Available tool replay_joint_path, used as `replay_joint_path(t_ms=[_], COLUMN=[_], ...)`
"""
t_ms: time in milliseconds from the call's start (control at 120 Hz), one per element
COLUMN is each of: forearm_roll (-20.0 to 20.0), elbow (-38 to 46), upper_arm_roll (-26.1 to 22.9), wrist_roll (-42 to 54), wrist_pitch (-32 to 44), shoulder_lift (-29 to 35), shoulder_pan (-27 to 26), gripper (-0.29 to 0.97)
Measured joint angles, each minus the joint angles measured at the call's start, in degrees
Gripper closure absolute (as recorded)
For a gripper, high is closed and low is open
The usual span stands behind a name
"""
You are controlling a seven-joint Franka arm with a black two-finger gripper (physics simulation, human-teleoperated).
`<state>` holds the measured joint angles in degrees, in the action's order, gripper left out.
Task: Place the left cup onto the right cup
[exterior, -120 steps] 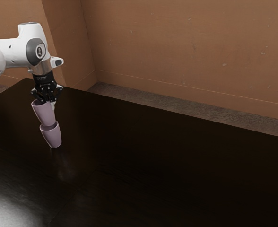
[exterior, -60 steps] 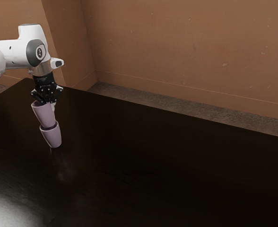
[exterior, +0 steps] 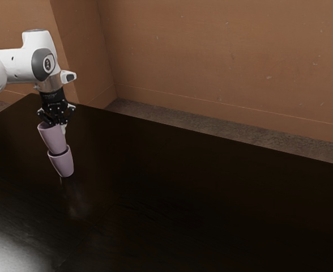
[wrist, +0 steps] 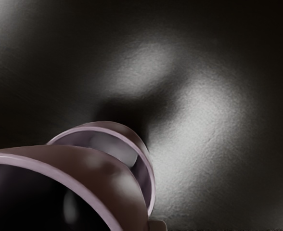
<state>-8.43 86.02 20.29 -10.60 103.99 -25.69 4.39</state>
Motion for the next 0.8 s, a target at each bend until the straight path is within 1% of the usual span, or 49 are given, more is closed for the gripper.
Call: replay_joint_path(t_ms=[275, 433, 517, 642, 800], forearm_roll=[0.0, -0.2, -0.2, -0.2, -0.2], elbow=[0.1, 0.2, 0.2, 0.2, 0.2], upper_arm_roll=[0.0, 0.0, 0.0, 0.0, 0.0], wrist_roll=[0.0, 0.0, 0.1, 0.1, 0.1], wrist_pitch=[0.1, 0.0, 0.0, 0.0, -0.1], shoulder_lift=[0.2, 0.4, 0.4, 0.5, 0.7], shoulder_pan=[0.0, 0.0, 0.0, 0.0, 0.0], gripper=[0.78, 0.44, 0.3, 0.17, 0.09])
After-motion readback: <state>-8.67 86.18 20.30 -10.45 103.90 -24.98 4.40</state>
